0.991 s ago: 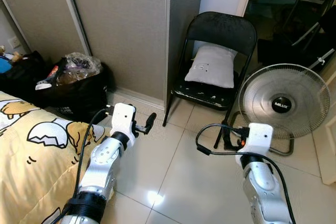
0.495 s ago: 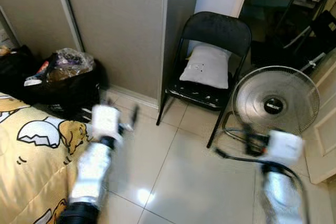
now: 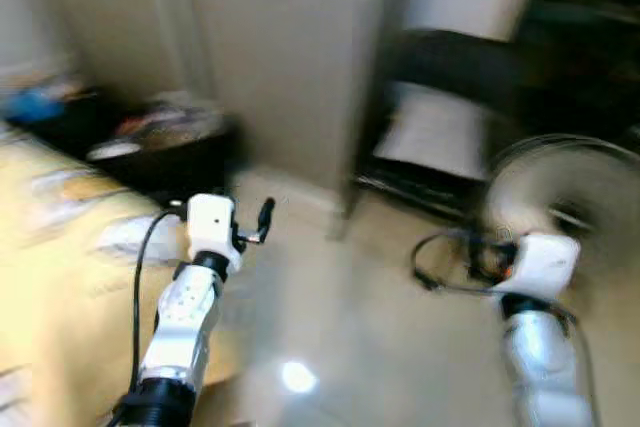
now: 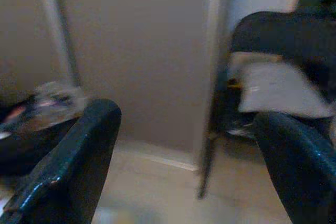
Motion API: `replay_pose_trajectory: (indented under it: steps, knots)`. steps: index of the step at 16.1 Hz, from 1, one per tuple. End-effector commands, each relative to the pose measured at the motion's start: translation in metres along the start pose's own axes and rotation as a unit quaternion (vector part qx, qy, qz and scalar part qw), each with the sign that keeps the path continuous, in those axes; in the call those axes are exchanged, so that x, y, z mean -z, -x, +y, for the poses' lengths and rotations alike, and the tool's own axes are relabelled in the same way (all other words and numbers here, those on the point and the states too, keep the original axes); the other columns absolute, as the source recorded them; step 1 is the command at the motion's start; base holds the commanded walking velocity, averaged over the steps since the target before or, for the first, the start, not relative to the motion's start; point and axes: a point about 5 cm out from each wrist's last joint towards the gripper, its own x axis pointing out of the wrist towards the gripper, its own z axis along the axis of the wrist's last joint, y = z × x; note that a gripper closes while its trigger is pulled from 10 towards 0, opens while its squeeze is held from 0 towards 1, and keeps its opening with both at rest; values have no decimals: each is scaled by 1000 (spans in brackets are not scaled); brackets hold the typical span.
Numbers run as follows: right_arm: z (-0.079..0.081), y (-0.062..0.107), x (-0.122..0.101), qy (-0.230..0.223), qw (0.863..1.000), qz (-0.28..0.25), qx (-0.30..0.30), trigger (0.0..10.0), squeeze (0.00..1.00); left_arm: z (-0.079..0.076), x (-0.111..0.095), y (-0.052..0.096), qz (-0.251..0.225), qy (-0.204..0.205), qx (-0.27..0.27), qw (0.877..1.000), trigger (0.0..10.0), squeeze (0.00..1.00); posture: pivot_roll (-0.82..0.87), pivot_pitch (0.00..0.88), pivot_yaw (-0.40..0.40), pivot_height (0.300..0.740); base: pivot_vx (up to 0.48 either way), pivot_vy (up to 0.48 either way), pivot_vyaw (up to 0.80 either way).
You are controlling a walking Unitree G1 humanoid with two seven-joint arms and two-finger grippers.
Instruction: Clean up the room
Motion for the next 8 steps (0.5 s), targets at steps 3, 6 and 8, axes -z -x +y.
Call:
replay_pose_trajectory:
  steps: [3,6,8]
  knots:
    - [5,3,10,-1,999,25,-30,10000,0,-5,-1,-4,14,-7,7,1000,10000,0,-157,0,5,740,0,0,575]
    - [1,-2,11,-17,999,31,-24,10000,0,-5,-4,-3,8,-25,8,1000,10000,0,-153,0,8,740,0,0,569]
    - [-12,-7,8,-23,999,30,-9,10000,0,-5,-2,-2,15,-19,1,1000,10000,0,-151,0,11,740,0,169,538]
